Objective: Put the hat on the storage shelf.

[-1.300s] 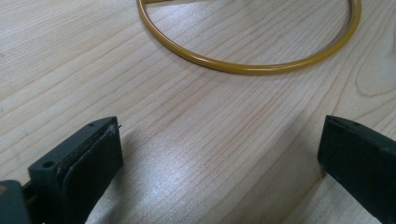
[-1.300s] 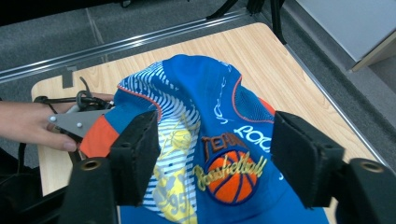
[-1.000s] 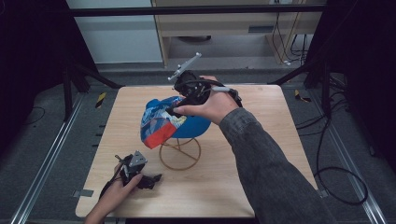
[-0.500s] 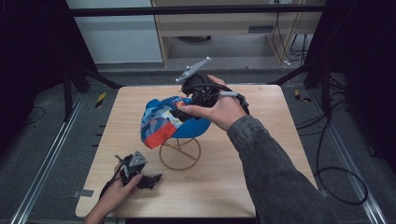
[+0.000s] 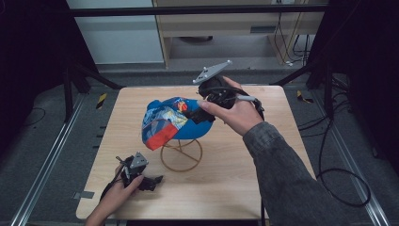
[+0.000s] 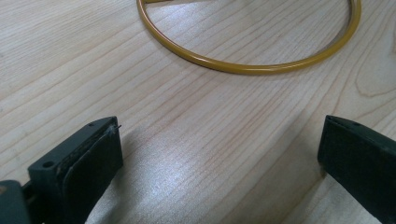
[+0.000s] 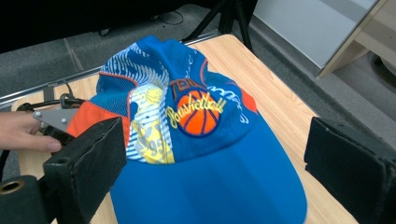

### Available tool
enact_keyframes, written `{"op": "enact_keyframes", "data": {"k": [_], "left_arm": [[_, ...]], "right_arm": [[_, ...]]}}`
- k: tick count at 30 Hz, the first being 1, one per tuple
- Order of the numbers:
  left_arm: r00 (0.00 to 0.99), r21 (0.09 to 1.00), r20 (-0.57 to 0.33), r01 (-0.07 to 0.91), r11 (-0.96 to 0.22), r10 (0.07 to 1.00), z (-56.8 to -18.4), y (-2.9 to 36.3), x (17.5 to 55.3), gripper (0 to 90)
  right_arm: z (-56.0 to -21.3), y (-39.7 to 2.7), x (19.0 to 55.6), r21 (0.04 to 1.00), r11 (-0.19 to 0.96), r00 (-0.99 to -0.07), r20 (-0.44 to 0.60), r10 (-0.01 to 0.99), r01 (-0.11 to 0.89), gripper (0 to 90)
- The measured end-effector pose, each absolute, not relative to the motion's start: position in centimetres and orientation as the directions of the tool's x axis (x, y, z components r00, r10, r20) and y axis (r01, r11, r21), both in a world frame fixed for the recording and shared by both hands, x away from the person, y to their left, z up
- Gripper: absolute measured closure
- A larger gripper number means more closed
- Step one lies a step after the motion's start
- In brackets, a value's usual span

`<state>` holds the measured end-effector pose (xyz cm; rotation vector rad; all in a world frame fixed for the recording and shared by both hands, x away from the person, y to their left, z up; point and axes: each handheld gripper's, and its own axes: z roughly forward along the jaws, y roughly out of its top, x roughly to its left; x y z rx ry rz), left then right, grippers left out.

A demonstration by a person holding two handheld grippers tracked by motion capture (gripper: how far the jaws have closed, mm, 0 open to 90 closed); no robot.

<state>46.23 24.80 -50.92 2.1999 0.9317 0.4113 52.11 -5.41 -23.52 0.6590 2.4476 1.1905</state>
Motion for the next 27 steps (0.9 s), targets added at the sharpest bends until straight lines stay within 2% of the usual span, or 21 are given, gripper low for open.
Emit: {"op": "enact_keyframes", "data": {"k": [27], "left_arm": [[0.689,0.712,0.019,0.499,-0.494,0.724,-50.9,24.8,46.2,0.0]], "right_arm": [[-24.6,-12.6,49.4,0.834,0.478,-0.76,-0.115,0.64,0.276,8.1]]}}
